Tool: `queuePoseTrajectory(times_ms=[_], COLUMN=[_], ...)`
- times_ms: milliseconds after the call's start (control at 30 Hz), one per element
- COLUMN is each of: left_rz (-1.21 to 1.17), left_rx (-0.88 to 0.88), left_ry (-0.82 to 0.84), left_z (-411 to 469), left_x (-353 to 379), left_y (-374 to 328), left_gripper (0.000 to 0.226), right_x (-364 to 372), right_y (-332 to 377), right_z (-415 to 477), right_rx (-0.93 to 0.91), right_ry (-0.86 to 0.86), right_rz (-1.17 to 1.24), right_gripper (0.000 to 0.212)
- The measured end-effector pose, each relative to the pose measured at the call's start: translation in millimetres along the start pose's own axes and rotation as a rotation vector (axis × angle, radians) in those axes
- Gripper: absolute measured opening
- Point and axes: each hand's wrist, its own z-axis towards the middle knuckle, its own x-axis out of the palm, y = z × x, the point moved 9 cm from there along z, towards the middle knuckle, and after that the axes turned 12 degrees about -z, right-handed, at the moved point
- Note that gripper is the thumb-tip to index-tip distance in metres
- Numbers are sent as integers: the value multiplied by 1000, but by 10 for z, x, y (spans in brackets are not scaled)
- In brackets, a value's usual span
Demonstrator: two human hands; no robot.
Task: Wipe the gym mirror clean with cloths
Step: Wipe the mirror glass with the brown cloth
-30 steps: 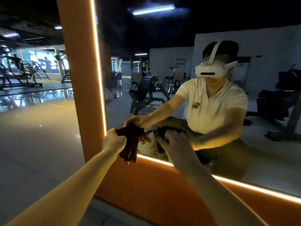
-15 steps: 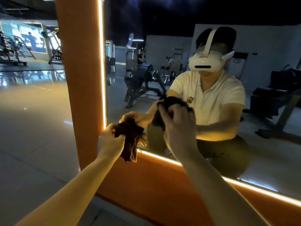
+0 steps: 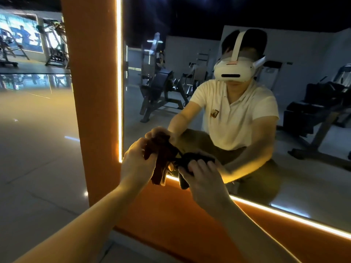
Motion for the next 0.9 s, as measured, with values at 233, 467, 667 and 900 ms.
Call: queuePoseTrajectory(times_ms=[233,467,667,900], left_rz=[-18,-31,-20,39], left_rx=[78,51,54,-75], left_ry=[-37,-11,-11,243], left_z=[42,-8,-50,-131], left_x=[-15,-23,-69,66], left_y=[-63,-103,-184,-294], left_gripper=[22,19,18,23], right_x=[-127,-163,79,-39], right_y=[-505,-301,-107,-525], right_z=[201,291,-172,-535], right_rx=[229,129,-6,146], right_ry=[-114,-31,76,258], right_rz=[-8,12,-8,61], right_gripper=[54,56,64,48])
